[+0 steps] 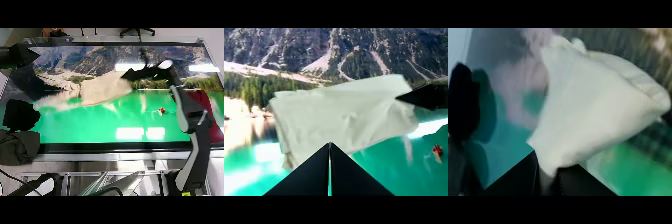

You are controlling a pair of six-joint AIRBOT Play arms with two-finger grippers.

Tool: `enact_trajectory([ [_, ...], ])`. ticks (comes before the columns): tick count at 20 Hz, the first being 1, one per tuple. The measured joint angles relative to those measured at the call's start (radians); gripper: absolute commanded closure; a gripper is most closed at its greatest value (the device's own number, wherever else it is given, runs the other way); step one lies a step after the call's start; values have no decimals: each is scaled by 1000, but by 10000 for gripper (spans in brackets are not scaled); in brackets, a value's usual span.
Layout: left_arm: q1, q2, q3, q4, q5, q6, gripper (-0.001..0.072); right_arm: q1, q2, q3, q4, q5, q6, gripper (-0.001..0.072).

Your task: Fold the shirts.

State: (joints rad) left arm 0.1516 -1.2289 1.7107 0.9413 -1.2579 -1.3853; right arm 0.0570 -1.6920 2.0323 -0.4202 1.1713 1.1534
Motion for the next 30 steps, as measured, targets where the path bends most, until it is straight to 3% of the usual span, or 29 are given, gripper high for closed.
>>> enact_trajectory([
  [5, 0, 0, 0, 0, 0, 3, 688, -190, 204, 12, -17, -108, 81, 694],
  [11, 0, 0, 0, 0, -20, 2, 688, -491, 347, 14, -172, -117, 308, 694],
  [18, 0, 0, 0, 0, -64, 0, 688, -787, 386, 10, -287, 92, 559, 694],
  [21, 0, 0, 0, 0, -80, 0, 687, -845, 436, -23, -370, 198, 611, 694],
  [30, 0, 0, 0, 0, -124, -1, 687, -882, 618, -278, -808, 485, 703, 693],
])
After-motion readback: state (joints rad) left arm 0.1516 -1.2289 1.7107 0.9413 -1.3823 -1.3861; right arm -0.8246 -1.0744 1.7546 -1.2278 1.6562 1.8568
